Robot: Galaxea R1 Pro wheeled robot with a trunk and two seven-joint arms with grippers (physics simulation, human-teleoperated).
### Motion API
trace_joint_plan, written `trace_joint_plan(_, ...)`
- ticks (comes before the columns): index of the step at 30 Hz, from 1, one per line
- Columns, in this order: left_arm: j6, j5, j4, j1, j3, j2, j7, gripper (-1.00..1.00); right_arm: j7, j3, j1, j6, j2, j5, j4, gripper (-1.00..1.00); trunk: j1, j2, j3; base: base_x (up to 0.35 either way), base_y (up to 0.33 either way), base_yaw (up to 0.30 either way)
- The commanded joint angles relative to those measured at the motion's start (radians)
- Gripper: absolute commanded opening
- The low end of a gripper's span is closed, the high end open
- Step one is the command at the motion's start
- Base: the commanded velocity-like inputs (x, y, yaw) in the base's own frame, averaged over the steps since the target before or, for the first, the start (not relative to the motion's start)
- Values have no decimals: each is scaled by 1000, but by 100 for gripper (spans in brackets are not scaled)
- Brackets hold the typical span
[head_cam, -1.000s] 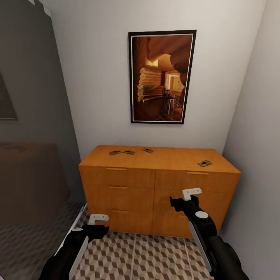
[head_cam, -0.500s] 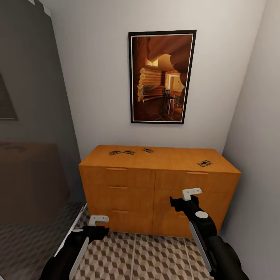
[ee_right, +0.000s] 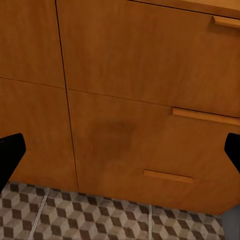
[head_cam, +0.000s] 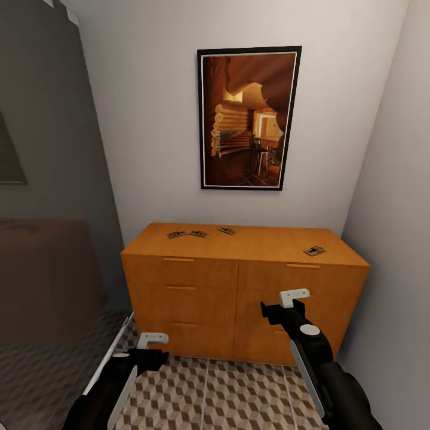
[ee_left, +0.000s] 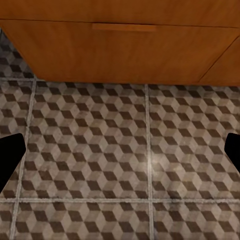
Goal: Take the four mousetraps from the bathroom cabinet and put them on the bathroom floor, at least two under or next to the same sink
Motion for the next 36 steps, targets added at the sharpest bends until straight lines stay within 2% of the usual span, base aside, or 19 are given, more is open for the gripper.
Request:
trace_joint_plan(1,5,0,-1,0,0,0,-3,100,-2,1,-1,6,0,6,-1,100,0,-1,-1,0,0,0)
trace_joint_plan(36,5,0,8,-1,0,0,-3,100,-3,1,-1,6,0,6,-1,100,0,-1,-1,0,0,0)
